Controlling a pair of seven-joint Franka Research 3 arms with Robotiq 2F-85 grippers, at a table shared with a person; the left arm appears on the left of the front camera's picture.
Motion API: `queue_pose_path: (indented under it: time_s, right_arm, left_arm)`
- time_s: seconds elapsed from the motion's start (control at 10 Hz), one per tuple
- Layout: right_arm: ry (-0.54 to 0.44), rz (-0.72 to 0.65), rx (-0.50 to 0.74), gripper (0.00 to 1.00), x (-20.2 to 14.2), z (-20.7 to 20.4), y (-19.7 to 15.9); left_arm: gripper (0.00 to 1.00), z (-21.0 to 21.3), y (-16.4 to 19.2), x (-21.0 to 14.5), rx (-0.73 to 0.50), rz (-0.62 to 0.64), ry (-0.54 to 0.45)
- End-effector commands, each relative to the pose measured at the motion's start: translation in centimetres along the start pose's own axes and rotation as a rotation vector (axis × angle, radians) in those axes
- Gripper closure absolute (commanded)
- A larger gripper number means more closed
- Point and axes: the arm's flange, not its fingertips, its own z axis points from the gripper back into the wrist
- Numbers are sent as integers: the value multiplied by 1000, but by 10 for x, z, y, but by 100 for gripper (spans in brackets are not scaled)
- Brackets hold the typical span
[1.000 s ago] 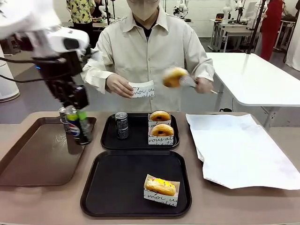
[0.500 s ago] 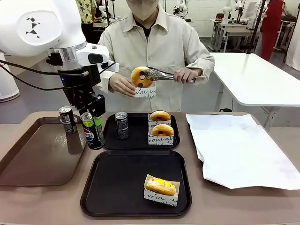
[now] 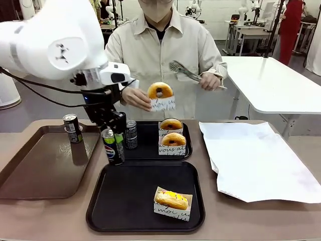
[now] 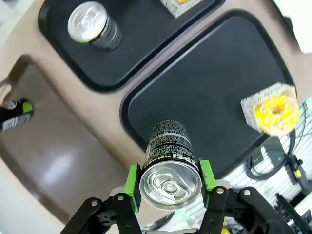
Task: Set up donuts and drinks on trays.
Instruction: Pick up one Pepsi coke from the Handle tray and place it on the Flat Tray without a Pepsi coke.
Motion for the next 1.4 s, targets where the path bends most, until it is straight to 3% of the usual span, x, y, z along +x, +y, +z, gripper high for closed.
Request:
queue_pose_path:
  time_s: [0.0, 0.1, 0.3, 0.4, 0.5, 0.6, 1.0, 1.1, 1.3]
  right_arm:
    - [-10, 20, 27, 0, -1, 0, 0]
    - [-10, 20, 27, 0, -1, 0, 0]
    - [-10, 20, 27, 0, -1, 0, 0]
    - [-10, 20, 27, 0, -1, 0, 0]
    - [-10, 20, 27, 0, -1, 0, 0]
    - [-10, 20, 27, 0, -1, 0, 0]
    - [-10, 20, 27, 0, -1, 0, 0]
    - [-10, 20, 27, 0, -1, 0, 0]
    - [-10, 20, 27, 0, -1, 0, 0]
  left_arm:
    - [42, -14, -8, 16, -5, 11, -23]
    - [42, -20, -7, 15, -1, 7, 36]
    - [42, 53, 4, -35, -37, -59, 168]
    - [42, 85, 9, -71, -52, -142, 138]
    - [42, 96, 10, -103, -41, -147, 85]
    - [42, 98, 14, -109, -40, -136, 69]
    - [42, 92, 21, -93, -69, -91, 29]
    - [42, 76, 18, -72, -38, -37, -30]
    - [42, 27, 3, -25, 17, -8, -43]
